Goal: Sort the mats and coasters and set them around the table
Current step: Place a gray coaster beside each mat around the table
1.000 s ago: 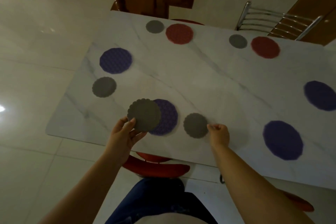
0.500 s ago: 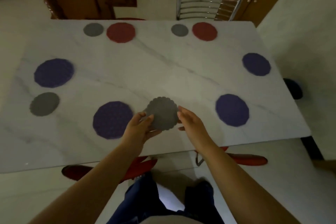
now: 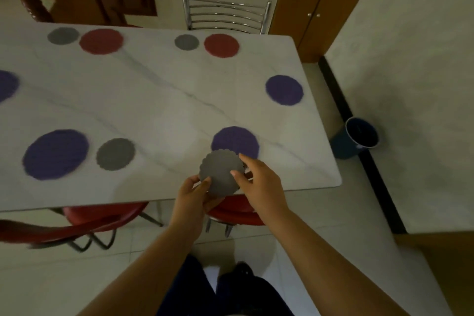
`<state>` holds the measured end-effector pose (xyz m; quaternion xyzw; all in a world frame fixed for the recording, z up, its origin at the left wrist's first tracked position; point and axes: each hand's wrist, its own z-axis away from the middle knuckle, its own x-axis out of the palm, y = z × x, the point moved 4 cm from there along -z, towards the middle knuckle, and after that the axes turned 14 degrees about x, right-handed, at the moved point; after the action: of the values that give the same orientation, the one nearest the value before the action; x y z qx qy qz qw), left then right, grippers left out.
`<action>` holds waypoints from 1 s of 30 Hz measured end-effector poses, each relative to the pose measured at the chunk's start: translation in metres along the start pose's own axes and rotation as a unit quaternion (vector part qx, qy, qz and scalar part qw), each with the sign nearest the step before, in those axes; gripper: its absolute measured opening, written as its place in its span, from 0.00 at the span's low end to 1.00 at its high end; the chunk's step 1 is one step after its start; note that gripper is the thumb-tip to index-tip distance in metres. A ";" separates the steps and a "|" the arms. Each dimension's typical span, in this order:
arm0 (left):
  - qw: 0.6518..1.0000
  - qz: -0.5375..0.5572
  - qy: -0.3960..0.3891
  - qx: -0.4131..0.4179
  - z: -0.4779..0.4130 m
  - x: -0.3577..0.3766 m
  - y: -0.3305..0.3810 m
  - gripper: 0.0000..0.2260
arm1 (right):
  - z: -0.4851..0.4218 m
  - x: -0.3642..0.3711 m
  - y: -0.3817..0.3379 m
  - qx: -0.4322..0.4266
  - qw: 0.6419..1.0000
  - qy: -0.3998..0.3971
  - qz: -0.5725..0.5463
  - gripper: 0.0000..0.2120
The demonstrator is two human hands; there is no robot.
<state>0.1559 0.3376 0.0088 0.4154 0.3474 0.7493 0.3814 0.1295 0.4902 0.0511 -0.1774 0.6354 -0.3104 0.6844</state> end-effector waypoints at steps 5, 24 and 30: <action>1.000 -0.001 -0.011 0.017 0.005 0.031 -0.007 0.04 | -0.014 -0.030 0.028 0.063 0.991 0.001 -0.121 0.08; 0.998 0.043 0.025 0.030 -0.100 0.042 0.013 0.04 | -0.143 -0.043 0.158 0.418 0.865 -0.019 -0.278 0.14; 0.998 0.034 0.053 0.014 -0.106 0.044 0.007 0.04 | -0.142 -0.032 0.176 0.412 0.897 0.000 -0.160 0.14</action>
<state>0.0441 0.3504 -0.0140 0.3923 0.3626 0.7779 0.3309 0.0250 0.6639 -0.0552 0.0216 0.4140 -0.6496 0.6372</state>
